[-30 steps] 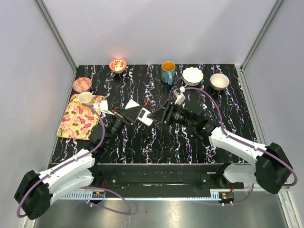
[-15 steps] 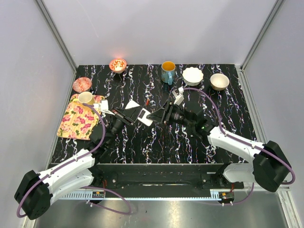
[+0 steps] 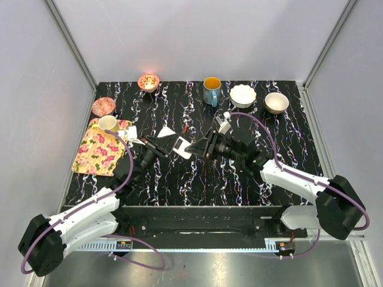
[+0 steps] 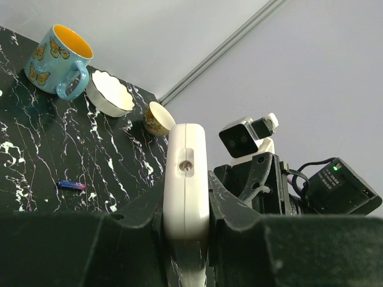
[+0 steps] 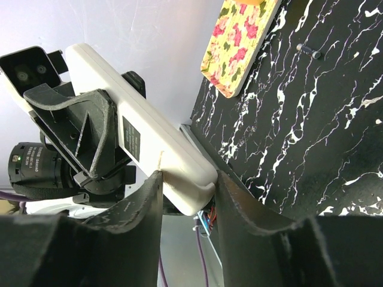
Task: Load the batteries into the remote control
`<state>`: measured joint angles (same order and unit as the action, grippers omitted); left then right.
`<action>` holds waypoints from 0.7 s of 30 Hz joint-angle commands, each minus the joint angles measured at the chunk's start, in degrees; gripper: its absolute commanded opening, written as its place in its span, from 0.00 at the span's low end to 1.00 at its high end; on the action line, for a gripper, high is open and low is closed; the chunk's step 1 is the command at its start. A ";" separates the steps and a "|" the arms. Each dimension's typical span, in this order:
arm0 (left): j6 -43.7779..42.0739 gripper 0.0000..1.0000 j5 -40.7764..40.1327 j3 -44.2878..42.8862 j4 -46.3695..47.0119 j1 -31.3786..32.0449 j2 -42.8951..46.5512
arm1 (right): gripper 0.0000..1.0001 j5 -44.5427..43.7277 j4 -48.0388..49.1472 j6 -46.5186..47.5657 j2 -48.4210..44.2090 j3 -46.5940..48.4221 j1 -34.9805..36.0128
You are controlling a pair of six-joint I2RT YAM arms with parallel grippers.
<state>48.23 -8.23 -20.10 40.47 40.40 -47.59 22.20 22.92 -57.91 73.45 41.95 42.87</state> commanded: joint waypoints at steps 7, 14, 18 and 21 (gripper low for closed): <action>-0.42 0.00 -0.82 -2.67 4.09 0.12 1.10 | 0.32 1.71 3.80 -1.42 1.08 -1.17 -0.07; 0.46 0.00 -0.65 -2.05 3.65 0.12 0.57 | 0.27 1.62 3.36 -1.59 0.03 -0.91 -0.24; 0.81 0.00 -2.14 -0.56 3.65 0.12 0.83 | 0.09 2.41 2.14 -1.50 -1.03 -0.38 -0.51; 0.82 0.00 -2.84 -0.12 3.48 0.03 1.01 | 0.05 3.29 1.43 -1.42 -1.64 -0.21 -0.68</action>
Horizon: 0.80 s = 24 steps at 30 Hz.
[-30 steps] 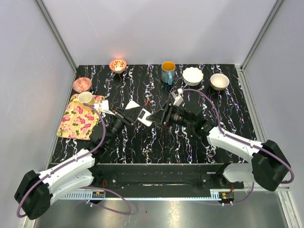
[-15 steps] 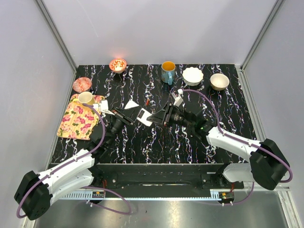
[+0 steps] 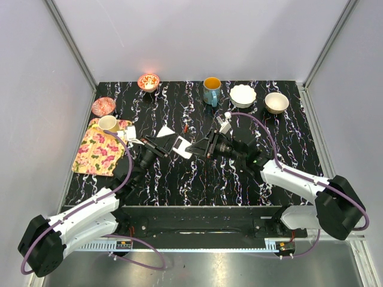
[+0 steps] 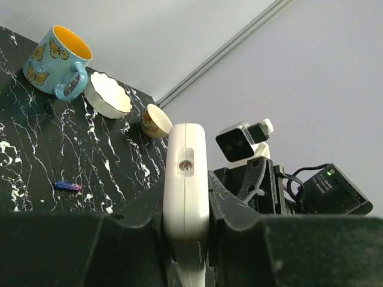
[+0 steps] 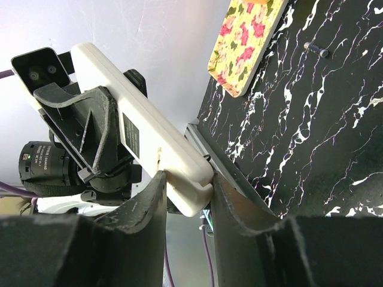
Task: Load the batteries into the remote control
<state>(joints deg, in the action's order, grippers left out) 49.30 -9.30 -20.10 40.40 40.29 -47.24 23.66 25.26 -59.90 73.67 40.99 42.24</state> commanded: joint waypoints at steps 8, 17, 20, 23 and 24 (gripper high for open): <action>-0.34 0.00 -2.39 -0.21 3.98 -0.04 -0.04 | 0.01 3.23 -2.93 0.92 -3.79 0.67 -0.14; -0.26 0.00 -3.27 -0.29 3.02 -0.30 -1.10 | 0.00 3.59 -5.21 1.89 -5.55 0.84 -0.14; 0.01 0.00 -3.36 -0.21 2.93 -0.48 -0.92 | 0.00 3.94 -5.48 1.89 -5.91 0.67 -0.31; 1.15 0.00 -2.74 -0.20 2.58 -1.09 -0.83 | 0.00 4.29 -5.66 2.07 -6.52 0.32 -0.67; 1.32 0.00 -2.31 -0.38 2.23 -1.18 -0.83 | 0.00 4.55 -5.66 2.07 -6.61 0.23 -0.75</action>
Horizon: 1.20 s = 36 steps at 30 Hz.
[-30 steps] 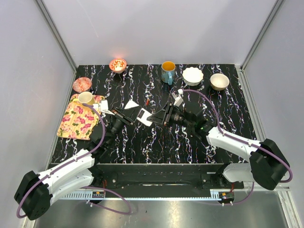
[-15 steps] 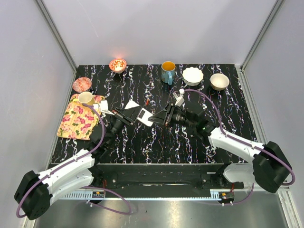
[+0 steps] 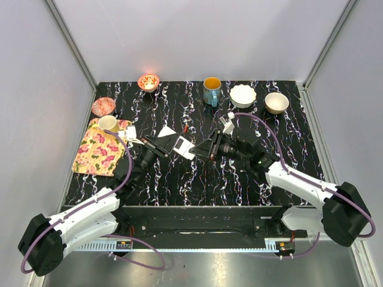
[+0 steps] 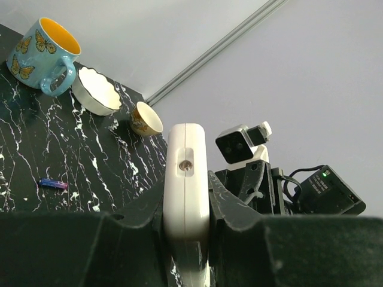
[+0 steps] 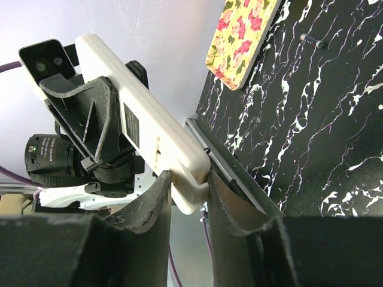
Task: Load the batteries into the remote control
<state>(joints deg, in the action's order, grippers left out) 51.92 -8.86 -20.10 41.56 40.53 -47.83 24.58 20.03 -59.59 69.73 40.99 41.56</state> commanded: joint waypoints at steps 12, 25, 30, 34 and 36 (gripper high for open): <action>-1.38 0.00 -2.56 -0.82 0.10 -2.04 -0.51 | 0.00 5.48 -0.08 1.76 -3.20 -0.12 -1.04; -2.88 0.00 -2.39 0.67 -4.55 -6.60 4.93 | 0.00 -0.83 -12.18 12.03 -14.18 -5.65 -6.23; -1.12 0.00 -1.25 3.48 -6.49 -8.63 8.63 | 0.00 -10.42 -10.46 14.51 -13.05 -11.19 -6.58; 1.68 0.00 0.77 5.41 -6.32 -8.81 9.86 | 0.00 -13.94 -1.78 13.19 -6.48 -14.97 -7.46; 2.48 0.00 2.09 5.77 -6.40 -8.81 10.22 | 0.00 -13.77 1.75 11.61 -3.39 -16.03 -8.77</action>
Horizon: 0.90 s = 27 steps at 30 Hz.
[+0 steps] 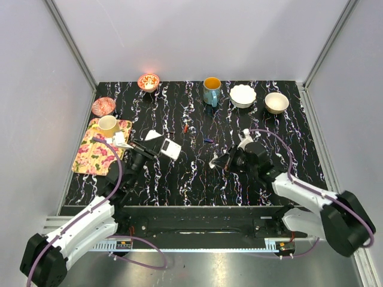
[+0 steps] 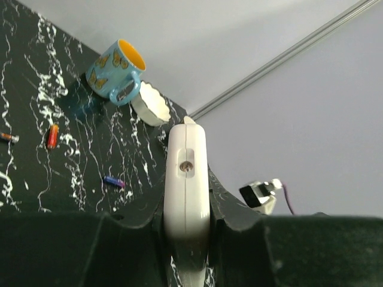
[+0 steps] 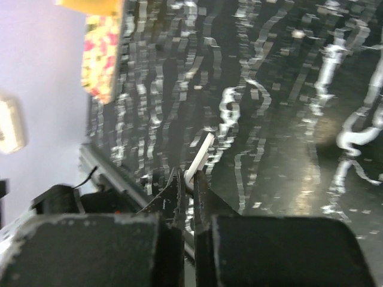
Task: Load the batteries into the remote control
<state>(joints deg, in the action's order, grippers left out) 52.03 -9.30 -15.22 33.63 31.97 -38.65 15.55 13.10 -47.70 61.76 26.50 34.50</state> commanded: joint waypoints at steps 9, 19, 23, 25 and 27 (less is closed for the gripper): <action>4.66 0.00 4.20 4.06 0.48 -0.24 4.29 | 0.00 -3.42 27.66 -6.08 24.26 -5.32 -4.61; 5.01 0.00 4.29 4.94 0.74 -0.24 4.29 | 0.00 -3.69 28.83 -7.93 29.83 -6.64 -5.76; 5.27 0.00 4.12 4.77 1.00 -0.24 3.50 | 0.04 -5.44 20.04 -7.49 27.90 -5.85 -5.67; 5.62 0.00 4.29 4.68 1.44 -0.24 2.62 | 0.14 -5.88 16.79 -7.32 27.19 -5.85 -5.67; 5.97 0.00 4.64 4.68 1.62 -0.24 1.75 | 0.20 -6.15 14.24 -7.14 26.66 -5.67 -5.76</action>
<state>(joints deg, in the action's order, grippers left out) 57.08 -6.15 -10.33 31.62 31.97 -35.70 12.51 37.56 -55.96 89.49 20.93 29.06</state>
